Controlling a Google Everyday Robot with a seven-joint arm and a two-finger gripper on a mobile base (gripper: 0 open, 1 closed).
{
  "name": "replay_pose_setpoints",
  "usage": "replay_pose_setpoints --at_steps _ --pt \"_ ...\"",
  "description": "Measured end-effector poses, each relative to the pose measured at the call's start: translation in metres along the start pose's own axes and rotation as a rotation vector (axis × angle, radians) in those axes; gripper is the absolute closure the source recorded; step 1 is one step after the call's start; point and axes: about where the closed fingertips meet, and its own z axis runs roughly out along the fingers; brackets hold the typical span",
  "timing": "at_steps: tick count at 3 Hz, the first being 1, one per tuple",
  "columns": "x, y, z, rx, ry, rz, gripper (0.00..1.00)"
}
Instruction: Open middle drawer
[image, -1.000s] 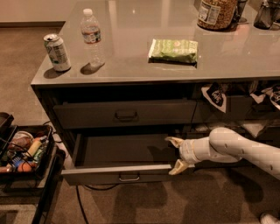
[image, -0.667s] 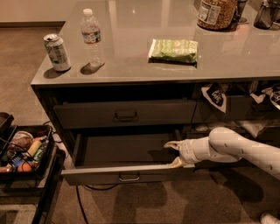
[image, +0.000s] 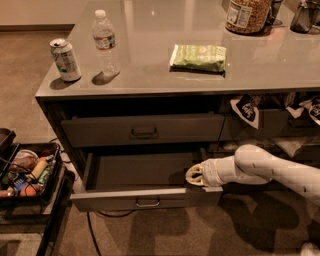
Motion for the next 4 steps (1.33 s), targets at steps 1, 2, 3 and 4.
replay_pose_setpoints --at_steps 1,2,3,4 --pt "-0.003 -0.008 0.018 -0.028 0.004 -0.038 1.0" --pt "-0.003 -0.009 0.038 -0.08 -0.011 -0.049 1.0" --pt "0.001 -0.007 0.054 -0.112 -0.012 -0.053 1.0" --pt "0.007 0.004 0.059 -0.141 -0.013 -0.038 1.0"
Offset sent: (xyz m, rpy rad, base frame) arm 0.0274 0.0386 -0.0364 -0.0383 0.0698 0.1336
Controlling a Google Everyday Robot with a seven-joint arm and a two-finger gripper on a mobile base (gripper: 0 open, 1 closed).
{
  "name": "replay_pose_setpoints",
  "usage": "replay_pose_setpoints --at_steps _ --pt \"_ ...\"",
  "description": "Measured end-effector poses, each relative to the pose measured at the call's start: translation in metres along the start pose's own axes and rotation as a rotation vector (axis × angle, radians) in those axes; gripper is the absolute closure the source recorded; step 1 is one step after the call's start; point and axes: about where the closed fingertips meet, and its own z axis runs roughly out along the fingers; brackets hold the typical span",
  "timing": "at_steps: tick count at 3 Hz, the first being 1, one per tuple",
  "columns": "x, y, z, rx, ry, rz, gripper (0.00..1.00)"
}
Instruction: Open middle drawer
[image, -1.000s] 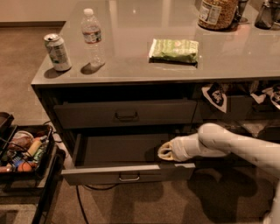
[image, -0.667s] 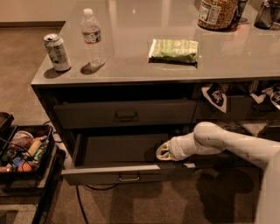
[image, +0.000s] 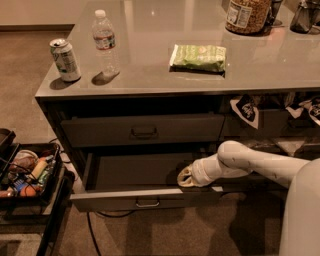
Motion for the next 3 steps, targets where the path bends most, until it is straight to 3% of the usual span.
replay_pose_setpoints --at_steps 1,2,3 --pt "0.001 0.016 0.003 -0.03 -0.007 0.008 1.0" --pt "0.005 0.019 0.014 -0.005 -0.041 -0.065 1.0" --pt "0.004 0.044 -0.013 -0.035 -0.036 -0.041 1.0"
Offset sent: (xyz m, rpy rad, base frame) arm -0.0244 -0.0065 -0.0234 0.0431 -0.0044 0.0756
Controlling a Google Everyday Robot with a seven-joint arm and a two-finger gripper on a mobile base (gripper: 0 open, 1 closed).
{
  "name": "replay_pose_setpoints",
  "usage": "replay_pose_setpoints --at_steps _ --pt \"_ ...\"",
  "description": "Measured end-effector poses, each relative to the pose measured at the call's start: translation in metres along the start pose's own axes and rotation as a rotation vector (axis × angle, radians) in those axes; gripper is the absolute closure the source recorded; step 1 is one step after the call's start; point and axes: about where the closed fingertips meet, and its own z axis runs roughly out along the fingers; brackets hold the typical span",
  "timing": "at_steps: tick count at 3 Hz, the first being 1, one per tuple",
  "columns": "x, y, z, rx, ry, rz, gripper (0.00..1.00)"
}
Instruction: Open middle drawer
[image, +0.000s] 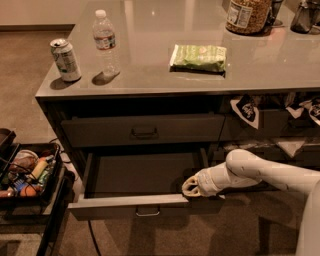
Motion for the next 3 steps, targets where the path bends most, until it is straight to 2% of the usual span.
replay_pose_setpoints --at_steps 1,2,3 --pt "0.0 0.0 0.0 0.0 0.0 0.0 1.0" --pt "0.002 -0.002 0.003 0.04 0.013 -0.01 1.0" --pt "0.021 -0.015 0.016 0.107 0.07 -0.022 1.0"
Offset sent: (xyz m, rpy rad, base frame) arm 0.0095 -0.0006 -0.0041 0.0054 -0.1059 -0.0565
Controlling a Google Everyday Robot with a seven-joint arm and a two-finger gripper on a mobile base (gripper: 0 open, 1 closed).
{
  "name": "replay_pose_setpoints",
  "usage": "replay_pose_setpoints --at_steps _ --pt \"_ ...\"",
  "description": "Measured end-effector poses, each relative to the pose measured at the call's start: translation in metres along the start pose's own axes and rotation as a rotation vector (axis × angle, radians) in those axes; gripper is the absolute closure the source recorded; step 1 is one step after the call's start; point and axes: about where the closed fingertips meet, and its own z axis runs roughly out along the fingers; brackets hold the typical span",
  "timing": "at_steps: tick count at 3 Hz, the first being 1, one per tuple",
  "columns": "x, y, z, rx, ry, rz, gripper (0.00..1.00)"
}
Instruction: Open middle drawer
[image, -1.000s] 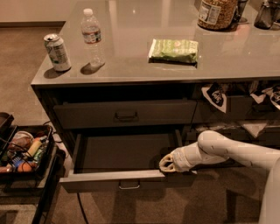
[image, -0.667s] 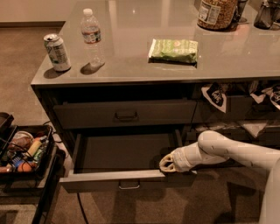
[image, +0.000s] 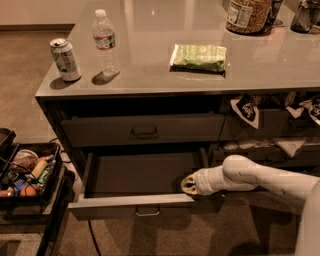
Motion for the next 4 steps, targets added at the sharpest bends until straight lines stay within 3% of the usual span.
replay_pose_setpoints --at_steps 1,2,3,4 --pt "0.036 -0.012 0.012 0.04 0.041 0.027 1.0" --pt "0.059 -0.017 0.019 0.03 0.045 0.055 1.0" --pt "0.053 -0.011 0.011 -0.062 -0.008 0.086 1.0" --pt "0.052 -0.01 0.012 -0.064 -0.009 0.086 1.0"
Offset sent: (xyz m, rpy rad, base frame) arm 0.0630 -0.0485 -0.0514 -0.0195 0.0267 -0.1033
